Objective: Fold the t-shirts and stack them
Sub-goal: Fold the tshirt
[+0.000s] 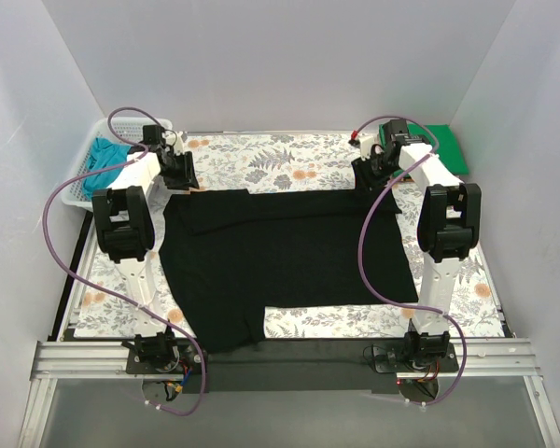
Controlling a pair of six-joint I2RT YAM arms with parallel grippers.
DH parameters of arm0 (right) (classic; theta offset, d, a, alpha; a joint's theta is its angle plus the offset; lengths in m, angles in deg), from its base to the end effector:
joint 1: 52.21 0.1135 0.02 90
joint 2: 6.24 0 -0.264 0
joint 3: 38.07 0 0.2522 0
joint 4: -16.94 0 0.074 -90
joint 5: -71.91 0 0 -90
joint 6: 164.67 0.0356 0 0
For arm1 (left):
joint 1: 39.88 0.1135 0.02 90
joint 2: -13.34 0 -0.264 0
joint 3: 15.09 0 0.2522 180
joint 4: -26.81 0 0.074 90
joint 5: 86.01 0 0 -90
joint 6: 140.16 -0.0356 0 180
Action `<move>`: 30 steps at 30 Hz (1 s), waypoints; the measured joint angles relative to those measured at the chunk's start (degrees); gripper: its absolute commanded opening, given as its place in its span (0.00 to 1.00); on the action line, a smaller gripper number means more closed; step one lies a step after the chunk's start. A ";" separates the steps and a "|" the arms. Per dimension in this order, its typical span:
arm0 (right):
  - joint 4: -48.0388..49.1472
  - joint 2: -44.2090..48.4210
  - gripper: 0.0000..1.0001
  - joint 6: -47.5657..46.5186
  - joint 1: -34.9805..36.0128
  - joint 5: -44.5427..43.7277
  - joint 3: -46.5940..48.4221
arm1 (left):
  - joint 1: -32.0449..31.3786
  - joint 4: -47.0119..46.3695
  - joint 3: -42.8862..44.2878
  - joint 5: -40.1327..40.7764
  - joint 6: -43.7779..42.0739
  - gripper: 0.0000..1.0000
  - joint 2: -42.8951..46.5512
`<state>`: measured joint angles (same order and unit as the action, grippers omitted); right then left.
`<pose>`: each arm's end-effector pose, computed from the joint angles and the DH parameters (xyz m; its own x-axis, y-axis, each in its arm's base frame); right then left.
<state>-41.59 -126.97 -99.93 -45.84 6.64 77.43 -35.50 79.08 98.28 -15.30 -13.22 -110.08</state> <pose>0.4486 0.0651 0.2221 -0.6847 -0.4664 -0.5600 -0.6378 0.7553 0.1507 0.4633 0.0237 0.1946 -0.7544 -0.6267 -0.1955 -0.4660 0.7209 -0.5130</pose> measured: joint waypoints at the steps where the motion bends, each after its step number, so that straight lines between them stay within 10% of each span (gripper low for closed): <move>1: -0.13 0.00 0.42 -0.04 -0.07 -0.02 -0.76 | 0.00 0.02 0.00 0.22 0.00 0.39 -0.52; 11: -0.22 0.33 0.42 -0.33 -0.39 -0.37 -3.06 | 0.00 0.02 -0.02 1.53 -0.35 0.37 -2.82; 22: -0.26 0.61 0.41 -0.90 -0.59 -1.29 -3.34 | 0.00 0.07 0.28 0.13 -0.61 0.00 -2.93; 30: -0.44 1.70 0.38 -1.97 -1.62 -2.62 -3.50 | 0.00 0.44 -1.68 -6.82 -2.49 0.00 -0.83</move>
<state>-42.03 -125.27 -101.89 -47.45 4.01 73.93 -35.50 79.51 96.60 -22.12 -15.71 -110.91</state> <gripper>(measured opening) 0.390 0.012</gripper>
